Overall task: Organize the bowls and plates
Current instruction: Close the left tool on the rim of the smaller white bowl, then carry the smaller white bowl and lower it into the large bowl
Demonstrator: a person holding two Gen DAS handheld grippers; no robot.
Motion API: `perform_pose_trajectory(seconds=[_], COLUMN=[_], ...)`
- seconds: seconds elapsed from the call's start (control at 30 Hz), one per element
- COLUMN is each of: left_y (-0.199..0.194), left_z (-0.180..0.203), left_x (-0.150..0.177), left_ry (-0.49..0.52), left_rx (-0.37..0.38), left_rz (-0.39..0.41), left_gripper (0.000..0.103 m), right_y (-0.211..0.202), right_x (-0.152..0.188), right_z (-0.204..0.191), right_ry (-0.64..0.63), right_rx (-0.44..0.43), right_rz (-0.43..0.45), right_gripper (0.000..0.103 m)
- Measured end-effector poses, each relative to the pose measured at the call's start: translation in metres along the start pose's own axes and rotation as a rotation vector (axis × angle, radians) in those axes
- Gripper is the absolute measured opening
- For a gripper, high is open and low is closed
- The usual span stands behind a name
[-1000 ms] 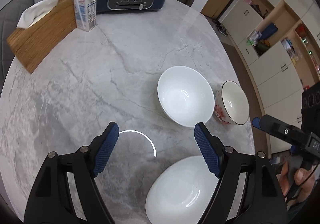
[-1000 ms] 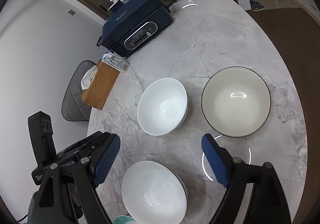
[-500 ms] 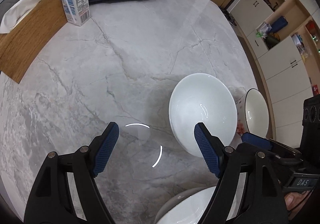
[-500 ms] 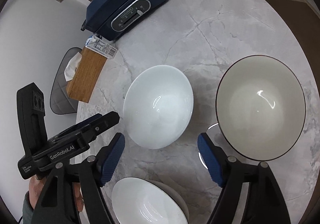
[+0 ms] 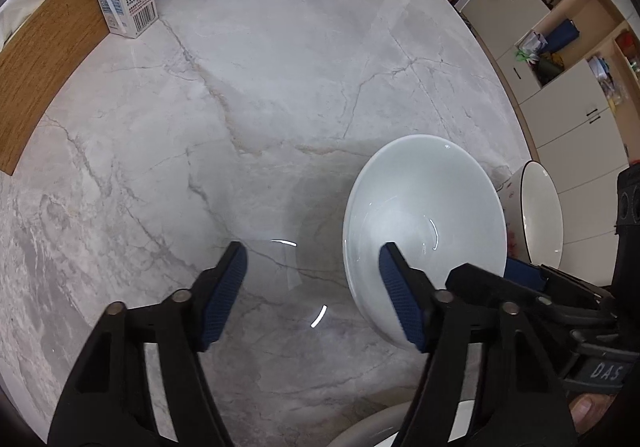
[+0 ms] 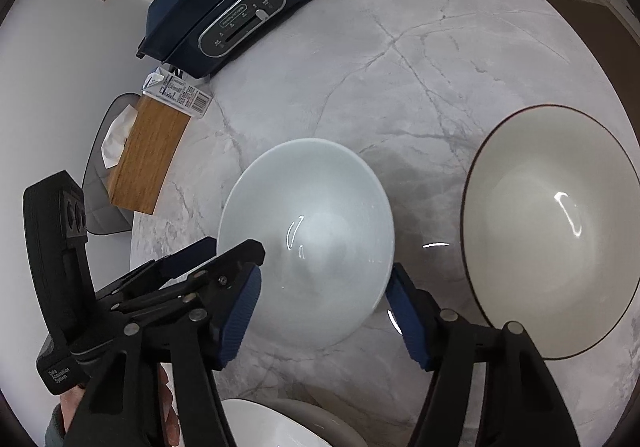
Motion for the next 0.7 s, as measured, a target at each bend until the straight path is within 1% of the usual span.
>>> perform_pose_trajectory(seconds=[0.07,0.1,0.13,0.2,0.23,0.27,0.33,0.4,0.43,0.47,0.5,0.53,0.57,0.63,0.7], left_y=[0.002,0.003,0.003,0.005,0.006,0.007,0.007,0.009,0.008,0.009,0.008,0.007,0.005,0.004,0.001], left_z=[0.001,0.003,0.004,0.008,0.010,0.012,0.016,0.020,0.021,0.021,0.019,0.017,0.013,0.012,0.012], left_x=[-0.002,-0.002,-0.002,-0.001,0.000,-0.001,0.000,-0.002,-0.003,-0.004,-0.003,-0.004,-0.004,-0.005,-0.002], left_ry=[0.008,0.015,0.019,0.027,0.031,0.036,0.040,0.042,0.040,0.038,0.034,0.028,0.019,0.008,0.015], left_rx=[0.003,0.004,0.005,0.002,0.002,0.006,0.009,0.009,0.009,0.011,0.008,0.004,0.006,0.022,0.018], left_rz=[0.003,0.002,0.000,-0.006,-0.005,-0.004,-0.008,-0.009,-0.006,-0.009,-0.010,-0.010,-0.009,-0.012,-0.015], left_gripper=[0.051,0.043,0.031,0.029,0.024,0.022,0.016,0.015,0.013,0.010,0.009,0.009,0.009,0.009,0.009], right_y=[0.000,0.001,0.001,0.004,0.006,0.008,0.012,0.016,0.018,0.021,0.023,0.024,0.025,0.027,0.027], right_x=[-0.001,0.000,0.000,-0.001,-0.001,-0.001,-0.001,-0.003,-0.005,-0.006,-0.008,-0.009,-0.009,-0.010,-0.010], right_z=[0.001,0.001,0.002,0.006,0.008,0.009,0.010,0.010,0.010,0.011,0.011,0.009,0.008,0.007,0.008], right_ry=[-0.002,-0.009,-0.014,-0.016,-0.011,-0.013,-0.022,-0.019,-0.014,-0.012,-0.023,-0.048,-0.073,-0.085,-0.083], right_rx=[0.005,0.015,0.025,0.041,0.046,0.056,0.081,0.085,0.086,0.094,0.112,0.135,0.155,0.154,0.146], right_rz=[-0.005,-0.009,-0.009,-0.020,-0.030,-0.036,-0.043,-0.039,-0.041,-0.046,-0.042,-0.033,-0.022,-0.014,-0.012], right_gripper=[0.065,0.063,0.061,0.054,0.049,0.044,0.042,0.040,0.038,0.034,0.031,0.025,0.020,0.020,0.019])
Point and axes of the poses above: each gripper's, at about its wrist camera, not at the fingertips, and y roughly the way its jaws point, z to its right, x to its underside, the point moved 8 cm from there along y, roughly the way its jaws point, and after that the axes turned 6 degrees about y, right-handed, at the moved point
